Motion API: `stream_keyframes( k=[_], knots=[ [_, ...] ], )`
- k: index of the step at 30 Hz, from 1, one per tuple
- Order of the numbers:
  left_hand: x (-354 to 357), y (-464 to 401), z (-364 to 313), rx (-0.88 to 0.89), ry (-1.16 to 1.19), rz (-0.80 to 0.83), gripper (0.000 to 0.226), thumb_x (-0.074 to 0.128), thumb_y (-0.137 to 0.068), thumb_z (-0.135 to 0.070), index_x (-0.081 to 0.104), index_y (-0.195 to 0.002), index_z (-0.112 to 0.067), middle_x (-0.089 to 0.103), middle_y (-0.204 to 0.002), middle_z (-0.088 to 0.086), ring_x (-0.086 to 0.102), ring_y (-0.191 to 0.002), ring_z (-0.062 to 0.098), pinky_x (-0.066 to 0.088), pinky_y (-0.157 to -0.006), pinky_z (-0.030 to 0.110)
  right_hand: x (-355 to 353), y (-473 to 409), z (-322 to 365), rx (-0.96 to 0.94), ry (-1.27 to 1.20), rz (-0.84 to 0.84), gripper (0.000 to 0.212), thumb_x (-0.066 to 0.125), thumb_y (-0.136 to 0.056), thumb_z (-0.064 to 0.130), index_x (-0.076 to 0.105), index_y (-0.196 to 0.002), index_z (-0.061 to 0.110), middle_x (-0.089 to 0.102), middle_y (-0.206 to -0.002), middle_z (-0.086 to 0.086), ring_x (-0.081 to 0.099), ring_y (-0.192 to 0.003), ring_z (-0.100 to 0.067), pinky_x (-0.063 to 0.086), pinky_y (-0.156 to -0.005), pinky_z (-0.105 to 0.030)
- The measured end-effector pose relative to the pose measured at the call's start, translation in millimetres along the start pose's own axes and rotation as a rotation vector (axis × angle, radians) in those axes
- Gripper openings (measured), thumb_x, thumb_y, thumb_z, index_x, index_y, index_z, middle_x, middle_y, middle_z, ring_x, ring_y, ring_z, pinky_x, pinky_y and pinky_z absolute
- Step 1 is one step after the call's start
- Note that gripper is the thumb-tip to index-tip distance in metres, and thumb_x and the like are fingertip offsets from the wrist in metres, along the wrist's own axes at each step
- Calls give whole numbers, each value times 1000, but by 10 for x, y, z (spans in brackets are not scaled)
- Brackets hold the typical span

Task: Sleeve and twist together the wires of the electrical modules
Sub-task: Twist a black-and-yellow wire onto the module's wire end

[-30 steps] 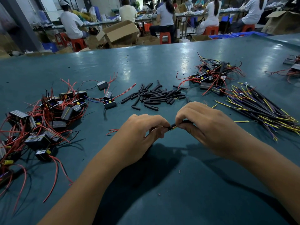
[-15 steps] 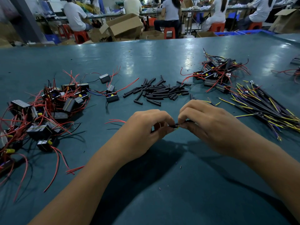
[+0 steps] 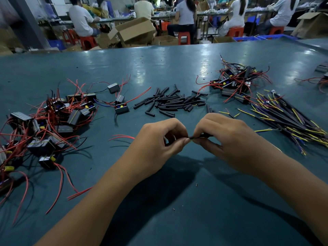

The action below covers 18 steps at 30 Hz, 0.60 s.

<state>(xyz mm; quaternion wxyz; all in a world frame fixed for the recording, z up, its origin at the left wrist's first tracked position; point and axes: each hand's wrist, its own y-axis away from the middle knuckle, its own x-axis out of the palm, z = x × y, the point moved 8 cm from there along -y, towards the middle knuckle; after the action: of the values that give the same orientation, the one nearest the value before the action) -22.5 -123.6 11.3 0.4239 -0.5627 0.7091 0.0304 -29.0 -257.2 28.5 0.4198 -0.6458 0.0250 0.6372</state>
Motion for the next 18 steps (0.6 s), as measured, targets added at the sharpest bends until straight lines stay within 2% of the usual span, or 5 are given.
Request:
stream_keyframes(
  k=[5, 8, 10, 12, 18],
  knots=[
    [-15, 2, 31, -33, 21, -2, 6, 75, -89, -16, 70, -89, -19, 67, -73, -9, 62, -70, 12, 48, -65, 22, -32, 19, -91, 105, -16, -15, 22, 75, -86, 21, 64, -101, 9, 62, -92, 2, 58, -80, -16, 44, -75, -23],
    [-19, 4, 31, -47, 16, -3, 8, 71, -91, -11, 71, -92, -18, 68, -76, -10, 62, -73, 13, 49, -67, 23, -27, 46, -240, 234, -17, 40, 22, 65, -88, 37, 65, -91, 16, 65, -79, 7, 61, -71, -16, 48, -70, -32],
    [-21, 2, 23, -41, 8, 3, 11, 70, -90, -8, 72, -93, -18, 68, -77, -10, 63, -75, 14, 50, -68, 25, -11, 72, -328, 291, -118, 66, 18, 62, -90, 36, 66, -83, 20, 64, -66, 7, 57, -60, -9, 45, -61, -27],
    [-35, -5, 10, -23, -1, 1, 12, 72, -89, -7, 72, -92, -18, 68, -78, -9, 63, -75, 16, 50, -68, 27, -20, 84, -358, 316, -200, 52, 15, 63, -92, 31, 67, -80, 23, 61, -60, 8, 53, -56, -8, 38, -54, -19],
    [-37, -23, -72, 50, -53, -7, 10, 77, -85, -8, 74, -92, -15, 64, -84, -6, 60, -76, 14, 47, -68, 21, 10, 56, -270, 273, -202, 79, 11, 64, -92, 29, 68, -86, 21, 68, -72, 8, 62, -69, -10, 45, -65, -25]
  ],
)
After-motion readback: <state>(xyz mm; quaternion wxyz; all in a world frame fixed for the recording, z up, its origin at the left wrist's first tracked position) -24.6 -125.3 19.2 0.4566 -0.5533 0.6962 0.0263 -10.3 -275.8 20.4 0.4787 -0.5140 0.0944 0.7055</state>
